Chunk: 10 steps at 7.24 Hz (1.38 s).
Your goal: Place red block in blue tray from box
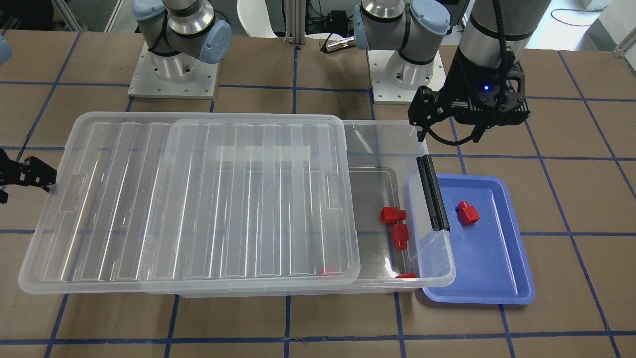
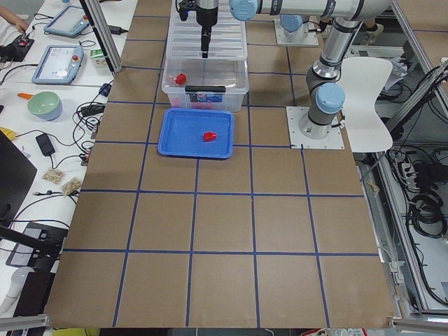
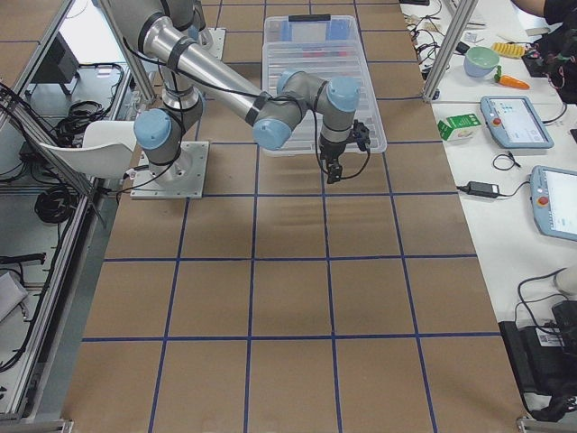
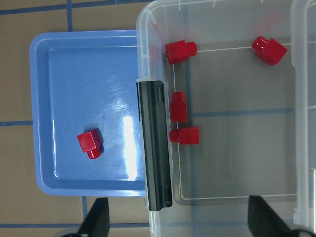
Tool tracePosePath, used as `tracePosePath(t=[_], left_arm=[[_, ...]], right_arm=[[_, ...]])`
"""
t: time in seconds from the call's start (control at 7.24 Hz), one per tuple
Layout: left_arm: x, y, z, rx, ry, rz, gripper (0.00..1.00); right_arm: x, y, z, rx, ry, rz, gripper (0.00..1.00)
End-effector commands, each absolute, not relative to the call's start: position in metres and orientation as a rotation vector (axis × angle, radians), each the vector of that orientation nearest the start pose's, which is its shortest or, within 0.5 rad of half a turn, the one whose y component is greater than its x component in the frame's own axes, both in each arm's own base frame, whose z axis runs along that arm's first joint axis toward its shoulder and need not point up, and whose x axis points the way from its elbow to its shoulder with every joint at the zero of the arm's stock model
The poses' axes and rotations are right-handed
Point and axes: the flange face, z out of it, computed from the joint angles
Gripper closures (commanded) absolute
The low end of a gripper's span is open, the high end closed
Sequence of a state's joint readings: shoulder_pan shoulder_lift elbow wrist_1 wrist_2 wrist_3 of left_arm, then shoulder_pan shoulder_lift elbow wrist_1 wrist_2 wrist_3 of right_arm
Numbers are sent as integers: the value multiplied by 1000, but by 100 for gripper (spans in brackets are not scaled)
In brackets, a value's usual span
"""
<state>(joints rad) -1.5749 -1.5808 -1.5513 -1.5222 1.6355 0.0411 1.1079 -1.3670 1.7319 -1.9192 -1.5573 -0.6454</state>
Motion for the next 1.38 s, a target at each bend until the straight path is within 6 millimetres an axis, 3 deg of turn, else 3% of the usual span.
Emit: tracePosePath(t=[0.0, 0.14, 0.28, 0.69, 0.83, 1.24], left_arm=[[-148, -495, 490, 87, 3077, -68, 0], [-151, -499, 483, 53, 3076, -48, 0], [-152, -498, 489, 33, 3084, -79, 0], [-151, -492, 496, 30, 3084, -98, 0], [-151, -489, 502, 30, 3084, -112, 0], [-147, -491, 510, 15, 3089, -138, 0]], right_arm=[[-86, -559, 338, -280, 3111, 12, 0], [-72, -561, 339, -244, 3115, 11, 0], [-58, -563, 339, -227, 3116, 9, 0], [7, -567, 342, -266, 3114, -1, 0], [18, -567, 343, -287, 3113, -5, 0], [20, -567, 343, -294, 3111, -3, 0]])
